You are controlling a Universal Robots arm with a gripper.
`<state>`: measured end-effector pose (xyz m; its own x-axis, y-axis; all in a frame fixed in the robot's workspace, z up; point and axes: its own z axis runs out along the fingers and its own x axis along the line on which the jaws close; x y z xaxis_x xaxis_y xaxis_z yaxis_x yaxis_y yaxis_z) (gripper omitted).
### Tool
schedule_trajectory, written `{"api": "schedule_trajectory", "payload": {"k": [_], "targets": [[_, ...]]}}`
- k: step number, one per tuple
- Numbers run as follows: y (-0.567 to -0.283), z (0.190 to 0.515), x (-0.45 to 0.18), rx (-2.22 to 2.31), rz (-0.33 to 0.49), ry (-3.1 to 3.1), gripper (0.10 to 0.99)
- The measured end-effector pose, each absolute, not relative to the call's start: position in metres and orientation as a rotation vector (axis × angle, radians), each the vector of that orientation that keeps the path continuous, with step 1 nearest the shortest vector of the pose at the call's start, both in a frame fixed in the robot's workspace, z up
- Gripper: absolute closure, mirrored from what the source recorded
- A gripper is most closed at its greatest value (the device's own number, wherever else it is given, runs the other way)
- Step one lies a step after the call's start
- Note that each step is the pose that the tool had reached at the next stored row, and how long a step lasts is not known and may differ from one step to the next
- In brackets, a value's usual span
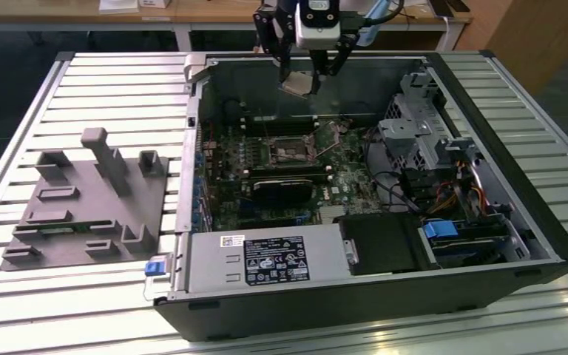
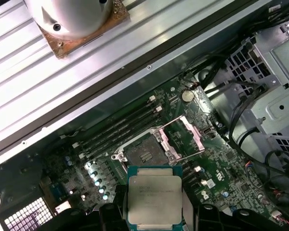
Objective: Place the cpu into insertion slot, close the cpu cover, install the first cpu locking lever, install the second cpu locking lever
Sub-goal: 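Place the cpu into insertion slot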
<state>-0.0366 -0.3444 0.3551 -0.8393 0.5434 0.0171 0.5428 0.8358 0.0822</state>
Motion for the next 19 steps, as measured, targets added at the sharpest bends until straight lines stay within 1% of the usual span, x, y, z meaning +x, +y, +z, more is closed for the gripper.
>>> {"api": "schedule_trajectory", "payload": {"k": [19], "targets": [[-0.3443,0.3541,-0.0366,1.039,0.13,2.95,0.545]]}}
